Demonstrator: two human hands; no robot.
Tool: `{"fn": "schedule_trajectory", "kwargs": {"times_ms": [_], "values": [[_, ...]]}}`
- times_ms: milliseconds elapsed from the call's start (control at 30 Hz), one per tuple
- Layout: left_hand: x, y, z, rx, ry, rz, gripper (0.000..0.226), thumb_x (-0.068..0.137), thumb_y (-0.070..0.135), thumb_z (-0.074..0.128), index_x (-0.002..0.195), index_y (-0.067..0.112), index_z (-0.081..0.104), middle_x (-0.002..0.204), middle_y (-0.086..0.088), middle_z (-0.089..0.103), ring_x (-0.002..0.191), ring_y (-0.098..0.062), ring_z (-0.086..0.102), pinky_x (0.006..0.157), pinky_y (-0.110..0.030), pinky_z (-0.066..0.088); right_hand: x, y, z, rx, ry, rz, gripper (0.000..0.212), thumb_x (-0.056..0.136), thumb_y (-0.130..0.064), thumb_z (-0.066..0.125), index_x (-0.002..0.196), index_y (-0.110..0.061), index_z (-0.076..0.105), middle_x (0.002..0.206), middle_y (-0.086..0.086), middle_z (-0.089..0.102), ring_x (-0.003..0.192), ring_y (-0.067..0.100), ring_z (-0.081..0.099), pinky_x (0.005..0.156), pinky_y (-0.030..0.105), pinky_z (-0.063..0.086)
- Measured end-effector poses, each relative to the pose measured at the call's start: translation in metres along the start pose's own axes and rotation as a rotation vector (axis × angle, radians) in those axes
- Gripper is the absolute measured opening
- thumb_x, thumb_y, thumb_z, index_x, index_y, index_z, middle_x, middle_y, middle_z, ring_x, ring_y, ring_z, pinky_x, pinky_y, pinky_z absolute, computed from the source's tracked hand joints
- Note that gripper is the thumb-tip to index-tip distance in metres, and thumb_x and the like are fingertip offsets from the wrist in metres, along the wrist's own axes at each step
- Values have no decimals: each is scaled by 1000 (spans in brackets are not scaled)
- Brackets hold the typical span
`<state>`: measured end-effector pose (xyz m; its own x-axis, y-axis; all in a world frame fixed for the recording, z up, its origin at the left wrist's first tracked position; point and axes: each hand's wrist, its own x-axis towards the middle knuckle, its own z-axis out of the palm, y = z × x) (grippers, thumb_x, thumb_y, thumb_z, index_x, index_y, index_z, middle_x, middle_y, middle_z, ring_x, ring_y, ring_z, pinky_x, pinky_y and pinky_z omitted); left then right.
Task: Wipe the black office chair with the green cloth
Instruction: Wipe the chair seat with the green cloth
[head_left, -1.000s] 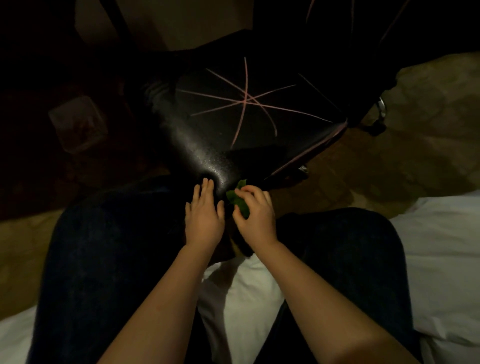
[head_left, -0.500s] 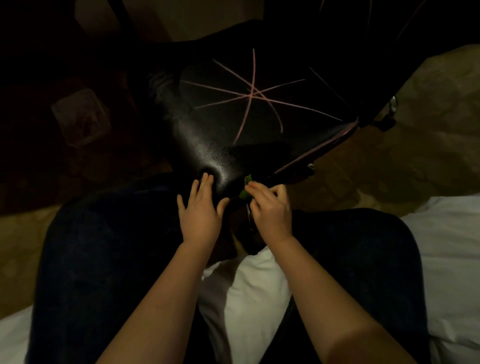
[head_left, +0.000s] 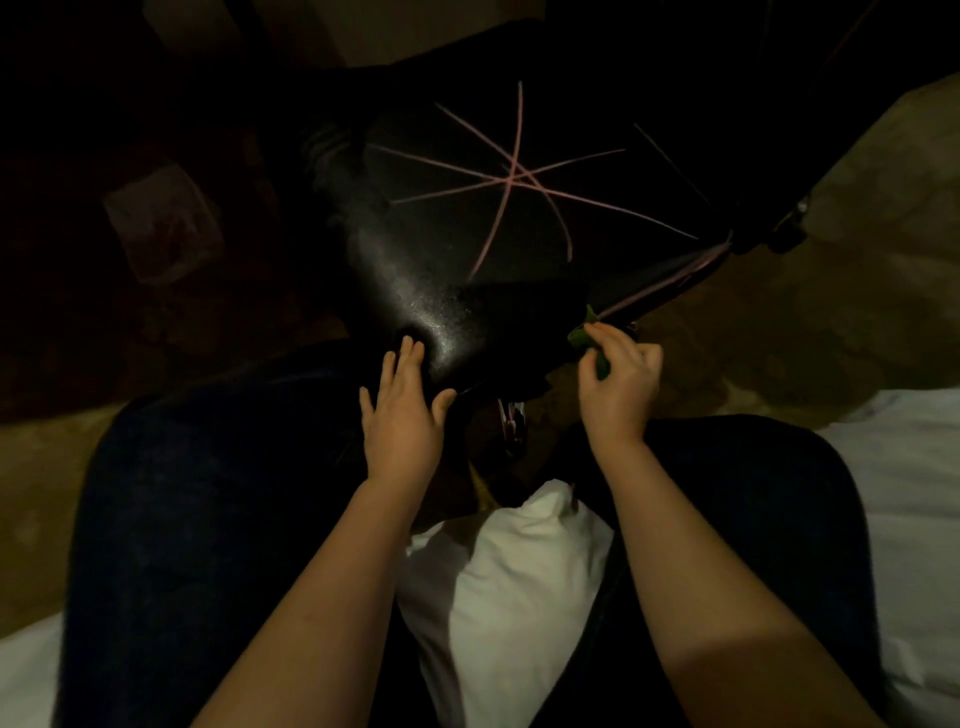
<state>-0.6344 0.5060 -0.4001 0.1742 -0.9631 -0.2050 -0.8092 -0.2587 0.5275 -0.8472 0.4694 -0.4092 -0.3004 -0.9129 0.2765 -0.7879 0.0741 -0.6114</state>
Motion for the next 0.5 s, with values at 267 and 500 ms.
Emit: {"fn": "schedule_trajectory", "kwargs": {"times_ms": [267,500], "values": [[0,3,-3,-52,-40,-8,64,100,32,49,155,22,17,164,9,6,150,-14,0,120,-49,8,-8,-12,8,23,-116,8,40,90,-4,60,129,-12,61,134,-1,59,100,9,41,87,12,34],[2,3,-1,-75,-19,-20,63,100,28,50,155,19,19,164,7,8,151,-15,1,120,-51,12,-38,-39,18,42,-159,-96,40,82,0,67,121,-10,67,127,1,64,91,12,45,83,14,40]]}}
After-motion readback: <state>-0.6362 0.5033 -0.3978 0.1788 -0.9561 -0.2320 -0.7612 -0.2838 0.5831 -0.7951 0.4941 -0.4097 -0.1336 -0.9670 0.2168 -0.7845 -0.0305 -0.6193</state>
